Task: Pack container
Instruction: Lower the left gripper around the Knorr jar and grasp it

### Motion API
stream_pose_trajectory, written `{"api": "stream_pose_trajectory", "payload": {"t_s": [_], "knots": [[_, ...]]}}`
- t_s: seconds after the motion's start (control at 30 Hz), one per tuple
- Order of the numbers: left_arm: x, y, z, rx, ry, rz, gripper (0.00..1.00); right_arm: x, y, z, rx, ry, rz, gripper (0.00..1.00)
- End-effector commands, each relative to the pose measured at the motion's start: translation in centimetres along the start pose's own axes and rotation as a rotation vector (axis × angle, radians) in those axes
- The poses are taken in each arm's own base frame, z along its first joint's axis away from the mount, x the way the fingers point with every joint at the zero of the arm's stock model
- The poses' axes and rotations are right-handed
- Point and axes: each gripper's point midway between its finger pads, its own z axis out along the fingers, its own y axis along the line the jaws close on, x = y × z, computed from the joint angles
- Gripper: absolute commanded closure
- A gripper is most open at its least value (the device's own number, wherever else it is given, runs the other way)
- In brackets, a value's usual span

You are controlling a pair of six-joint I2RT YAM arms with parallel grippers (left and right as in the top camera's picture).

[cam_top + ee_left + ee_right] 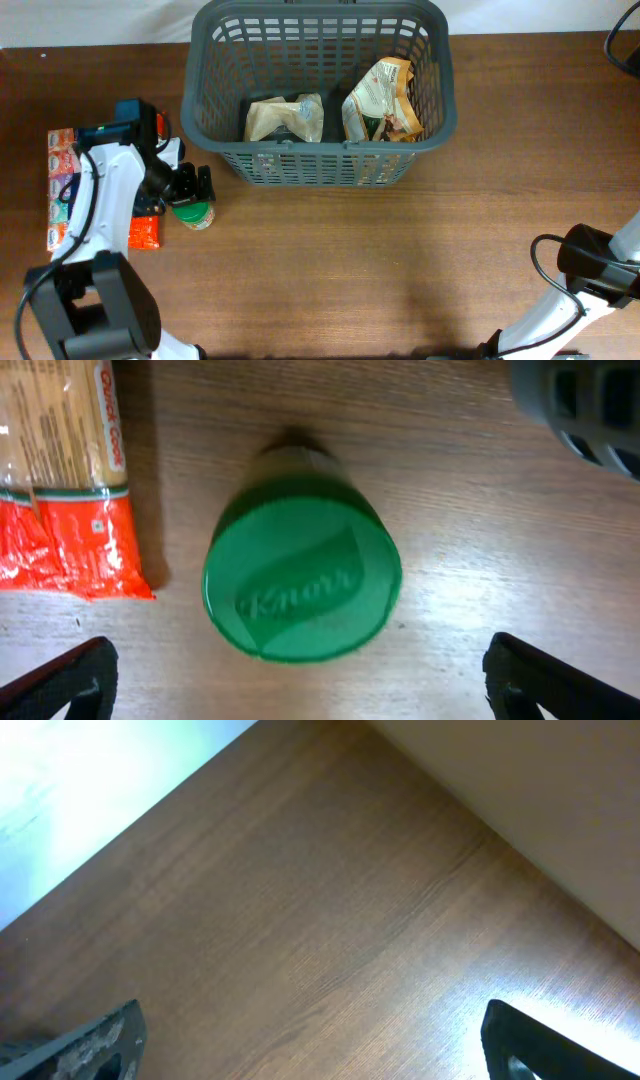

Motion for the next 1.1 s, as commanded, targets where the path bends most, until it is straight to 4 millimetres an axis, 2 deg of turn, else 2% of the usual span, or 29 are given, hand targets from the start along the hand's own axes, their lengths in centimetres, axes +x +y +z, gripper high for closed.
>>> {"api": "stream_pose_trajectory", "payload": {"t_s": [0.0,0.13,0.4,0.7,0.93,1.07], "knots": [[-0.6,0.9,0.6,-0.038,0.013,0.007,0.01,0.0,-0.6,-0.5,0.018,-0.008,0.007,0.01],[-0.6,1.8,1.4,-0.086,0.041,0.029,0.01,0.0,-0.6,-0.5,0.018,-0.008,0.007,0.01],[-1.3,1.8,1.9,-0.085,0.023,0.031,0.01,0.0,-0.6,-0.5,0.018,-0.008,0.007,0.01],[-1.7,0.7,2.2,-0.082,0.012,0.063,0.01,0.0,-0.6,-0.5,0.018,-0.008,0.007,0.01],[-1.6,0.3,4.1,-0.076,0.062,0.075,0.01,0.0,-0.6,-0.5,0.018,-0.008,0.007,0.01],[-2.0,0.3,4.5,-0.077,0.056,0.075,0.01,0.0,-0.6,-0.5,0.018,-0.008,0.007,0.01]]}}
